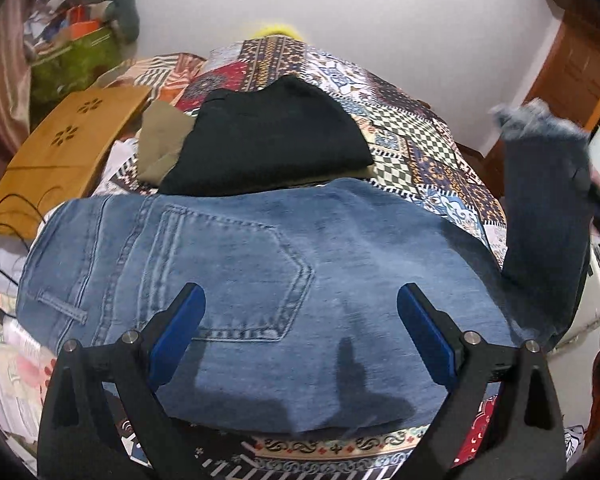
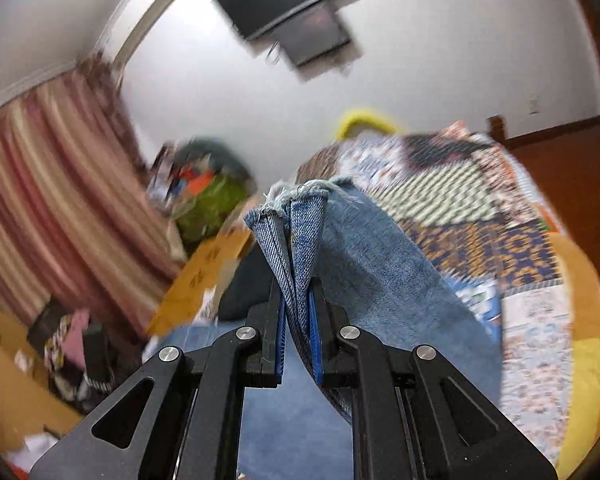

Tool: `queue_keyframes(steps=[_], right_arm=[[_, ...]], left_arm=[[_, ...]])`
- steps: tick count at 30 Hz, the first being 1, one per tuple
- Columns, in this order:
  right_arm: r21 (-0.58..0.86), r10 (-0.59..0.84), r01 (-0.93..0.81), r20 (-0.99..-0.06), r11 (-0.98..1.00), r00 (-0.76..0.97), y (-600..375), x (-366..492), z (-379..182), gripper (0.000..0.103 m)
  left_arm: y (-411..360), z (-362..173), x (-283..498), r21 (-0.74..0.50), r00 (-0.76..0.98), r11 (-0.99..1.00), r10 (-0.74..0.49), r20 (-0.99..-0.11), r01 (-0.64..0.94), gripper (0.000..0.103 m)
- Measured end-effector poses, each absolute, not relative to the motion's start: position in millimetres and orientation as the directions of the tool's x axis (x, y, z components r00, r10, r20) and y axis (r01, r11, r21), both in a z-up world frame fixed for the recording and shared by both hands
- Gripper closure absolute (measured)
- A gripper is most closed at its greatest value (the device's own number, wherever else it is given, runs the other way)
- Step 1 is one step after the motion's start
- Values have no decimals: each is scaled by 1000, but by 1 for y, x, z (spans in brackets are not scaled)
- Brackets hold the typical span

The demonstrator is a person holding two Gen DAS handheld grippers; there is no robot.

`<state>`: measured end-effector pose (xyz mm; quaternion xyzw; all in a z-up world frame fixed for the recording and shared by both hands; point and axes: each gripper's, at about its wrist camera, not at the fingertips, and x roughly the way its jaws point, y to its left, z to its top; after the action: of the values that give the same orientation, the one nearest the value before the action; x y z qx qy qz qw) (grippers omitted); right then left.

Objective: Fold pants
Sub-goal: 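Fold the leg hem over onto the seat with the right gripper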

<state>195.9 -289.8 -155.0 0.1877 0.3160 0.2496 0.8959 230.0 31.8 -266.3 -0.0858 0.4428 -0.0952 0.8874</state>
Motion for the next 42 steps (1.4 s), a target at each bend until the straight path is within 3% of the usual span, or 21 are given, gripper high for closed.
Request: queue_keyframes(steps=[9, 18, 21, 22, 26, 29, 32, 36, 42], right_arm=[[407, 608, -475, -669, 781, 427, -209, 190, -219, 94], [427, 598, -471, -740, 772, 309, -197, 191, -248, 88], [449, 612, -469, -738, 761, 285, -195, 190, -242, 62], [441, 607, -471, -739, 764, 292, -196, 189, -237, 56], [429, 611, -472, -708, 770, 354, -208, 182, -219, 55], [413, 594, -442, -675, 796, 438, -232, 183, -202, 46], [370, 535, -392, -657, 842, 530, -265, 186, -189, 45], [290, 429, -320, -697, 902, 575, -297, 195, -195, 45], [271, 349, -224, -791, 936, 502, -323, 200, -244, 45]], left_arm=[[31, -264, 226, -225, 592, 970, -236, -770, 94, 5], [15, -257, 227, -201, 592, 971, -237, -771, 127, 5], [8, -251, 227, -192, 596, 971, -239, -767, 143, 5], [6, -249, 227, -189, 599, 971, -241, -764, 150, 5], [-9, -239, 230, -183, 604, 965, -260, -754, 186, 5], [-28, -237, 237, -170, 597, 959, -274, -754, 226, 5], [-49, -239, 245, -160, 578, 949, -293, -761, 271, 5], [-81, -252, 258, -152, 533, 934, -314, -786, 324, 5], [-113, -287, 262, -68, 464, 926, -249, -850, 372, 5]])
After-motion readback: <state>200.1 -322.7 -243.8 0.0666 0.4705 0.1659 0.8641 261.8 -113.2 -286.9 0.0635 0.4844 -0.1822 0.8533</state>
